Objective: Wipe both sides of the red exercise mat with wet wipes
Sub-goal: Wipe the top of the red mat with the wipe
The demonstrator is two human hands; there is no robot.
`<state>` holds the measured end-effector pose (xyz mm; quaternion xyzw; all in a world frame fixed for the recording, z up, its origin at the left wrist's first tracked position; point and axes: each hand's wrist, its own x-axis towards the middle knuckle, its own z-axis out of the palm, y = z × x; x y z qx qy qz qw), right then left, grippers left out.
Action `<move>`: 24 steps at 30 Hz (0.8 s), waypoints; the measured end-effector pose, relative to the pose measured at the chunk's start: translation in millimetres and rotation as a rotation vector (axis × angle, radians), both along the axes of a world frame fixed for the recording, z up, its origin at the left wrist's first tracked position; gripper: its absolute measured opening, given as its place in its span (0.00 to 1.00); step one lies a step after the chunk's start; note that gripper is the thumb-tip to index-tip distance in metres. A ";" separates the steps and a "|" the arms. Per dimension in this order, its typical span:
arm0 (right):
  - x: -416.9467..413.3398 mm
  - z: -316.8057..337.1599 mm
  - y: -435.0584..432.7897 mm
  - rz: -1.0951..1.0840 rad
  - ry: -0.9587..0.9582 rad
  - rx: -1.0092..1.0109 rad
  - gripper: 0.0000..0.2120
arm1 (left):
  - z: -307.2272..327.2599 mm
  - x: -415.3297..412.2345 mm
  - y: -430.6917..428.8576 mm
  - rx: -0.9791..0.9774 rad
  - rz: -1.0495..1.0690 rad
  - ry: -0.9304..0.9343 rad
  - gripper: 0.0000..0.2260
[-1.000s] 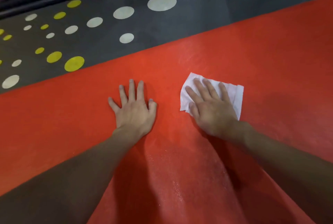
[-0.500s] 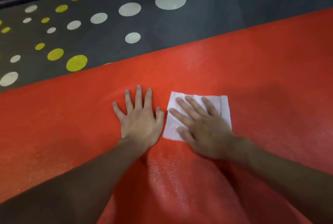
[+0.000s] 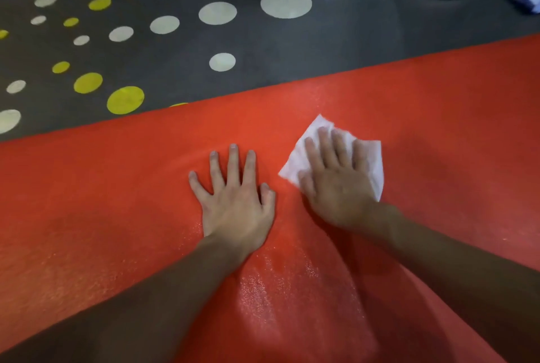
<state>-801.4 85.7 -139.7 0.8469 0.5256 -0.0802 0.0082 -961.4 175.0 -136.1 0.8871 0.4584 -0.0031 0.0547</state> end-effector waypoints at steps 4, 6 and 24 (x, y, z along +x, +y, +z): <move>1.2 1.5 -2.3 0.272 0.029 0.010 0.31 | 0.5 0.5 0.9 -0.018 -0.001 0.001 0.30; 26.0 3.9 14.5 0.100 0.017 0.021 0.33 | 1.0 1.0 0.6 -0.018 -0.001 -0.005 0.30; 53.7 5.6 56.0 0.225 -0.028 0.038 0.33 | 1.6 0.2 2.3 -0.019 -0.005 -0.003 0.30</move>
